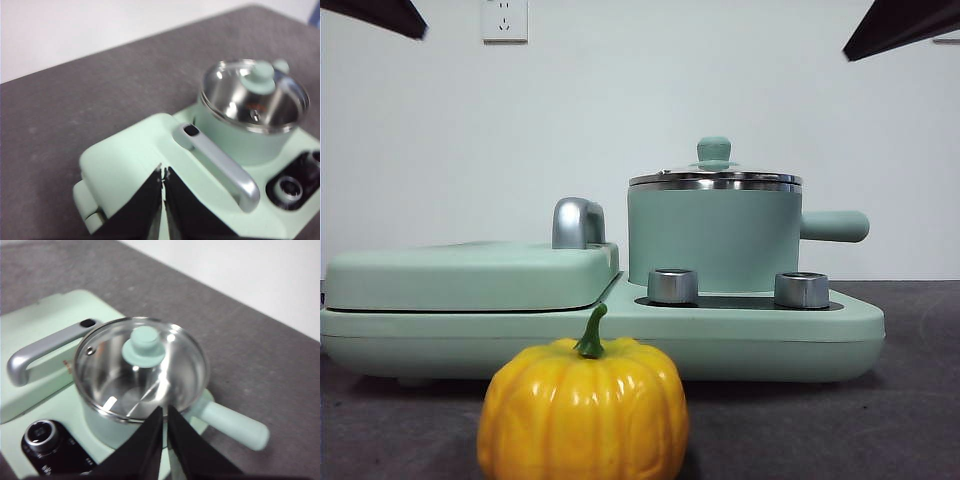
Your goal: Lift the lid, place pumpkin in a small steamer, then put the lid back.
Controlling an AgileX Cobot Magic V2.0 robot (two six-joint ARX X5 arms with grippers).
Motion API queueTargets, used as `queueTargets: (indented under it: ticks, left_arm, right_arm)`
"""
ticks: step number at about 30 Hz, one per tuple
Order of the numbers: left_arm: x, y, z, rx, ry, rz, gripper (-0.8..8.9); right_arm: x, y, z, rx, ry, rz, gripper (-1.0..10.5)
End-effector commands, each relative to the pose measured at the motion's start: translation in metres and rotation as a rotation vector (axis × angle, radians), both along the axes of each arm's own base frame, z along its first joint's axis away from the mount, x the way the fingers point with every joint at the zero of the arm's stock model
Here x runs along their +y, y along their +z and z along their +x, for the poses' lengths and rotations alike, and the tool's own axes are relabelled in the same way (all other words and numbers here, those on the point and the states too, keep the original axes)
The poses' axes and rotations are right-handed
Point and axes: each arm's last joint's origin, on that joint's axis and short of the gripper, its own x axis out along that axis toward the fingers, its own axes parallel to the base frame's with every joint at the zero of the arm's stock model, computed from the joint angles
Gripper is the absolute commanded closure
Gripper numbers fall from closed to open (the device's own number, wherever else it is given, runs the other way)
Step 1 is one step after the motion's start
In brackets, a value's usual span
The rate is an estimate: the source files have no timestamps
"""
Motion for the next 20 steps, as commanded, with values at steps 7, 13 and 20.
queueTargets:
  ticks: [7, 13, 20]
  left_arm:
    - [-0.026, -0.002, 0.006, -0.126, -0.184, 0.188, 7.34]
    - [-0.036, -0.002, 0.004, -0.141, -0.228, 0.182, 5.59]
    - [-0.051, -0.005, 0.014, -0.157, -0.255, 0.147, 5.65]
  right_arm:
    - [0.016, -0.002, -0.001, 0.002, 0.037, -0.083, 7.8]
    - [0.022, -0.006, -0.005, 0.041, 0.021, -0.116, 7.0]
    - [0.022, -0.003, -0.008, 0.066, -0.065, -0.061, 7.0]
